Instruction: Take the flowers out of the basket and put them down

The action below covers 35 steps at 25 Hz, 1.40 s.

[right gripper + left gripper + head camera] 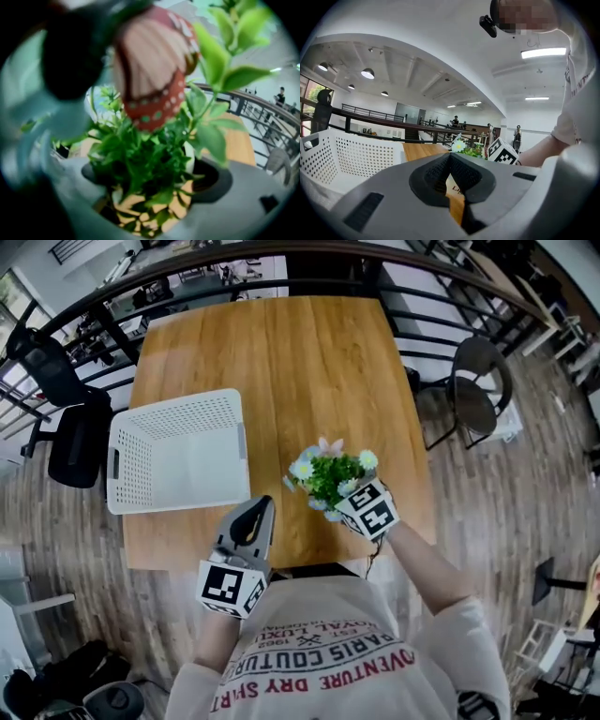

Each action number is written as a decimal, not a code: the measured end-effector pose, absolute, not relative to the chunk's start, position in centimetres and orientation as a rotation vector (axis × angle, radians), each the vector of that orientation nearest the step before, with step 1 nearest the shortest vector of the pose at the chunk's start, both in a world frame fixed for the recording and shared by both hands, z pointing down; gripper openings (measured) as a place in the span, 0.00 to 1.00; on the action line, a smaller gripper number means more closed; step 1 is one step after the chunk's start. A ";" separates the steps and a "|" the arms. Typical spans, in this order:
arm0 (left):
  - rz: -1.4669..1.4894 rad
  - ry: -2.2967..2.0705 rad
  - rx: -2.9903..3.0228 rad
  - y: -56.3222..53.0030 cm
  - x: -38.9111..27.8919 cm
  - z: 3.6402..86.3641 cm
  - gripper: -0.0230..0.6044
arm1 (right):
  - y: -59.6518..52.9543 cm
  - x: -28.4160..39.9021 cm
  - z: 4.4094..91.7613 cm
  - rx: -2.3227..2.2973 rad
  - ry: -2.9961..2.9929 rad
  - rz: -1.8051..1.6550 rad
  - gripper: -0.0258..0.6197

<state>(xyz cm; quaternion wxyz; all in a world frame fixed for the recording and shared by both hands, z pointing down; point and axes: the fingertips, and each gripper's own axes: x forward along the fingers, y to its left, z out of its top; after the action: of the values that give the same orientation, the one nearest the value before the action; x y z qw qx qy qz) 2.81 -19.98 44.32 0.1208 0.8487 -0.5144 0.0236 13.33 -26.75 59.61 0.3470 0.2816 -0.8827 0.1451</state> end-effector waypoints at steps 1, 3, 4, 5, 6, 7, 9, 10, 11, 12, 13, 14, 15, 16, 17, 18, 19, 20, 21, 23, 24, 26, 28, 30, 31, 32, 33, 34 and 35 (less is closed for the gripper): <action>0.077 -1.499 2.464 -19.8 3.2 44.9 0.07 | -26.6 13.5 60.9 0.732 -2.282 0.381 0.80; 0.095 -1.498 2.434 -19.4 3.6 46.1 0.07 | -26.2 13.7 63.1 0.722 -2.275 0.387 0.80; 0.106 -1.500 2.419 -19.3 3.8 46.6 0.07 | -26.1 13.6 64.1 0.710 -2.274 0.390 0.80; 0.117 -1.501 2.406 -19.1 3.9 47.2 0.07 | -25.9 13.6 65.1 0.696 -2.273 0.392 0.80; 0.127 -1.502 2.393 -19.0 3.9 47.7 0.07 | -25.8 13.5 66.1 0.680 -2.272 0.391 0.80; 0.137 -1.502 2.381 -18.9 4.0 48.3 0.07 | -25.8 13.5 67.0 0.667 -2.268 0.387 0.80; 0.155 -1.502 2.362 -18.7 3.9 49.2 0.07 | -25.9 13.5 68.6 0.646 -2.255 0.369 0.80; 0.162 -1.502 2.355 -18.7 3.8 49.6 0.07 | -25.9 13.5 69.3 0.635 -2.248 0.359 0.80; 0.168 -1.503 2.346 -18.7 3.5 50.0 0.07 | -25.8 13.4 69.9 0.623 -2.241 0.348 0.80; 0.173 -1.509 2.336 -18.6 3.2 50.4 0.07 | -25.7 13.3 70.3 0.611 -2.238 0.339 0.80; 0.176 -1.516 2.326 -18.6 2.9 50.7 0.07 | -25.5 13.2 70.6 0.603 -2.240 0.333 0.80; 0.180 -1.526 2.319 -18.6 2.6 50.9 0.07 | -25.4 13.1 70.8 0.599 -2.245 0.334 0.80; 0.183 -1.535 2.315 -18.6 2.3 51.0 0.07 | -25.4 12.9 70.9 0.600 -2.252 0.338 0.80; 0.185 -1.543 2.313 -18.7 2.2 51.0 0.07 | -25.4 12.8 71.0 0.604 -2.257 0.341 0.80; 0.186 -1.548 2.314 -18.8 2.1 51.1 0.07 | -25.5 12.8 71.1 0.610 -2.262 0.339 0.80; 0.187 -1.551 2.315 -18.9 2.1 51.1 0.07 | -25.6 12.7 71.2 0.616 -2.265 0.332 0.80; 0.187 -1.552 2.316 -19.0 2.2 51.0 0.07 | -25.6 12.7 71.2 0.621 -2.266 0.325 0.80; 0.187 -1.552 2.319 -18.9 2.3 50.9 0.07 | -25.5 12.7 71.2 0.625 -2.266 0.323 0.80; 0.186 -1.550 2.323 -18.9 2.4 50.7 0.07 | -25.4 12.7 71.1 0.627 -2.267 0.328 0.80; 0.182 -1.550 2.325 -18.7 2.5 50.4 0.07 | -25.0 12.9 70.7 0.624 -2.273 0.350 0.80; 0.179 -1.551 2.324 -18.7 2.5 50.3 0.07 | -25.0 13.0 70.5 0.625 -2.275 0.363 0.80; 0.178 -1.542 2.323 -18.8 2.5 50.2 0.07 | -25.0 13.2 69.8 0.642 -2.280 0.379 0.80; 0.183 -1.514 2.330 -18.7 2.5 50.4 0.07 | -24.9 13.3 68.5 0.678 -2.292 0.351 0.80; 0.186 -1.488 2.344 -18.8 2.1 50.3 0.07 | -24.8 13.3 66.2 0.735 -2.315 0.260 0.80; 0.186 -1.478 2.355 -19.0 1.8 50.0 0.07 | -24.8 13.2 64.7 0.772 -2.330 0.215 0.80; 0.185 -1.467 2.369 -19.2 1.5 49.6 0.07 | -24.9 13.1 63.0 0.813 -2.349 0.184 0.80; 0.181 -1.456 2.387 -19.3 1.3 49.1 0.07 | -24.9 12.9 61.2 0.856 -2.371 0.169 0.80; 0.176 -1.445 2.408 -19.5 1.2 48.5 0.07 | -25.0 12.8 59.3 0.896 -2.398 0.165 0.80; 0.168 -1.434 2.428 -19.6 1.1 47.9 0.07 | -25.0 12.7 57.5 0.932 -2.427 0.169 0.80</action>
<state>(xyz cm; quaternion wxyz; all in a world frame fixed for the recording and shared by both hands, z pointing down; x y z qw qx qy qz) 1.13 -19.63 47.94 0.1579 0.8487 -0.5013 0.0589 12.71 -25.04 57.55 0.2650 0.3449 -0.8983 0.0624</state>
